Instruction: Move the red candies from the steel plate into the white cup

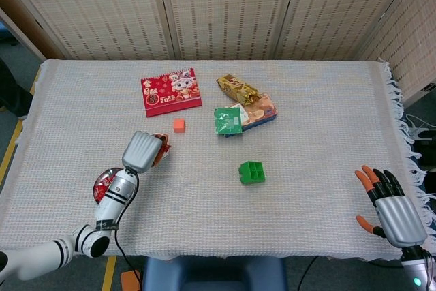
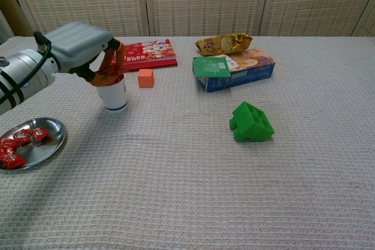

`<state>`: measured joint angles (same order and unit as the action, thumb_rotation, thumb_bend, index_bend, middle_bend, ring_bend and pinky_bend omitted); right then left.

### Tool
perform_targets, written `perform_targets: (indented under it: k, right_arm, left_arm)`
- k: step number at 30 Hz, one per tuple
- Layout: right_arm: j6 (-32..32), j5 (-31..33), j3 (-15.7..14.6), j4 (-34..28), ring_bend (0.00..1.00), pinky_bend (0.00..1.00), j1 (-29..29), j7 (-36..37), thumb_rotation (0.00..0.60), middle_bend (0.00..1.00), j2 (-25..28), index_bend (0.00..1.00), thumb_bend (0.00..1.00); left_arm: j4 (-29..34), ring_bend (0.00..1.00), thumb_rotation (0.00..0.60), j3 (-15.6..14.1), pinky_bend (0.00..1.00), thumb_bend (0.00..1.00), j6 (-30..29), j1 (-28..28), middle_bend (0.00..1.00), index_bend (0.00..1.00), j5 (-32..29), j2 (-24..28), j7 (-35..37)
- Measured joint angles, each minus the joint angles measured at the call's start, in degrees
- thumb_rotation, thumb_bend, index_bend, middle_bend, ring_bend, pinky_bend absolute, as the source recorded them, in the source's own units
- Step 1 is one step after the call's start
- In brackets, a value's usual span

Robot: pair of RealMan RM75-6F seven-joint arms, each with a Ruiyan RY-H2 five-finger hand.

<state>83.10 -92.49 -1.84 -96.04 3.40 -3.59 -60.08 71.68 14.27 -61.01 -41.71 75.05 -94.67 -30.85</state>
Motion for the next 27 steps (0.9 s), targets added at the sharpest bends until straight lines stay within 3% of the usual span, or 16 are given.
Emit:
perform_targets:
  k: [6, 17, 20, 27]
  right_arm:
    - [-0.25, 0.28, 0.09, 0.09, 0.0, 0.0, 0.08, 0.02, 0.6, 0.0, 0.01, 0.0, 0.13]
    - [-0.63, 0.09, -0.01, -0.01, 0.0, 0.0, 0.28, -0.36, 0.6, 0.0, -0.08, 0.0, 0.13]
    - [-0.38, 0.02, -0.04, -0.06, 0.0, 0.0, 0.17, -0.34, 0.6, 0.0, -0.02, 0.0, 0.13]
    - [0.59, -0.16, 0.01, 0.14, 0.0, 0.0, -0.27, 0.37, 0.6, 0.0, 0.22, 0.0, 0.13]
  left_arm:
    - [-4.01, 0.8, 0.6, -0.41, 1.0, 0.42, -0.1, -0.93, 0.66, 0.62, -0.54, -1.18, 0.17]
    - [-5.37, 0.8, 0.6, -1.94, 1.0, 0.39, 0.17, -1.67, 0.43, 0.25, 0.0, -0.94, 1.78]
    - [-5.48, 0.79, 0.6, -1.89, 1.0, 0.39, -0.05, -2.1, 0.37, 0.19, 0.23, -0.77, 2.01]
    - [-4.2, 0.79, 0.6, -2.07, 1.0, 0.39, -0.28, -2.15, 0.33, 0.17, -0.15, -0.06, 1.63]
